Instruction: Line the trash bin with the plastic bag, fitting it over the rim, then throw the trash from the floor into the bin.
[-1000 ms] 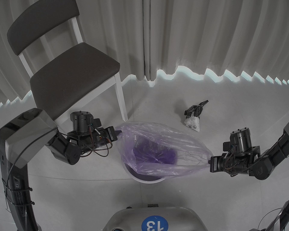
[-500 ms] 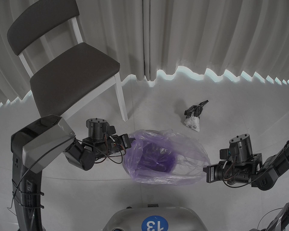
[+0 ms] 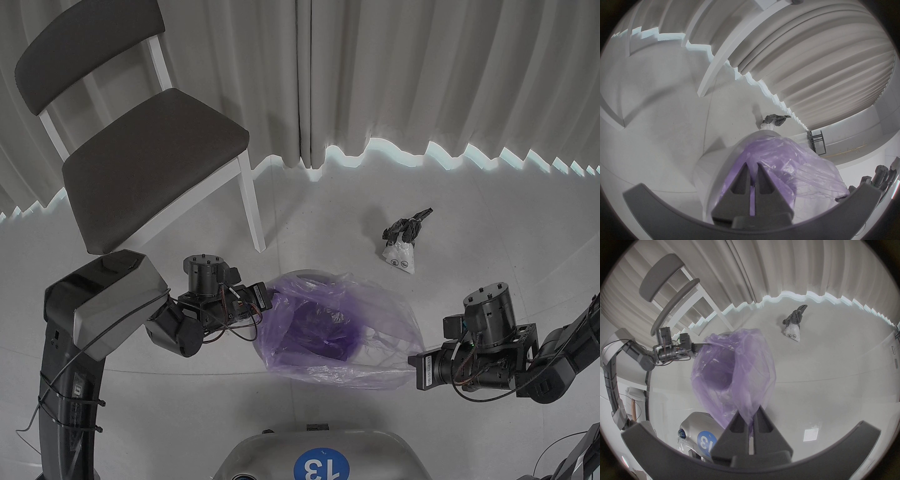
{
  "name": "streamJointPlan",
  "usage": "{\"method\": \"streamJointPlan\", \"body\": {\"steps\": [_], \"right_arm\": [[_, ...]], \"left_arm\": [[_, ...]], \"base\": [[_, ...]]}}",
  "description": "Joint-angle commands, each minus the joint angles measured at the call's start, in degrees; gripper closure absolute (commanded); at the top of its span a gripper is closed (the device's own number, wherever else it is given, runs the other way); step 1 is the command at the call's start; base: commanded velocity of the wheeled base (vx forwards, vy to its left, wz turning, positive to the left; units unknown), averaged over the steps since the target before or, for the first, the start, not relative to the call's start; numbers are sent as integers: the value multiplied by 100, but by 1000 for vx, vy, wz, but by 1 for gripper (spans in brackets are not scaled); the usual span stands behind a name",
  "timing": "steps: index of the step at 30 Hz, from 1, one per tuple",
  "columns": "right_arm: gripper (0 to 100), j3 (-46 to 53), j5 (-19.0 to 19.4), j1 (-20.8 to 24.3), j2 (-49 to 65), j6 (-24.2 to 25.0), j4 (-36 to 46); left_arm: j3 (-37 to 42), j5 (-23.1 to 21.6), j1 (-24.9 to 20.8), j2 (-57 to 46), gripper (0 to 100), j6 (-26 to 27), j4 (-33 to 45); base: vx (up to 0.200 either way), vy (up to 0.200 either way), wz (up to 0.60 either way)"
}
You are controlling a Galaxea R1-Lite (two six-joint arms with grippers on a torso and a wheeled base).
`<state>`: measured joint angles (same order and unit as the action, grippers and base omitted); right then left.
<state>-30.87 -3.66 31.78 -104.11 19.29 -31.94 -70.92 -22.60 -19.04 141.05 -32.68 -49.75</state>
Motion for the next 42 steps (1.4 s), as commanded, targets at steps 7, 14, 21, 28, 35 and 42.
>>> {"method": "streamJointPlan", "body": {"steps": [7, 14, 21, 28, 35, 42], "right_arm": [[100, -16, -3, 294, -426, 31, 65], [100, -130, -3, 285, -707, 40, 21], [100, -130, -3, 241, -681, 40, 21], [100, -332, 5, 47, -804, 23, 21], [100, -860, 32, -348, -1085, -21, 83], [100, -1053, 58, -348, -1331, -30, 83]], "left_arm": [[-150, 1, 261, -7, 100, -1, -17], [263, -34, 366, -209, 100, -1, -228], [351, -34, 305, -183, 100, -1, -378], [413, -7, 340, -165, 100, -1, -386], [720, -16, 463, -481, 100, -10, -624], [1019, -25, 419, -763, 100, -10, -641]], "base": [[0, 0, 0], [0, 0, 0], [0, 0, 0], [0, 0, 0], [0, 0, 0], [0, 0, 0]]}}
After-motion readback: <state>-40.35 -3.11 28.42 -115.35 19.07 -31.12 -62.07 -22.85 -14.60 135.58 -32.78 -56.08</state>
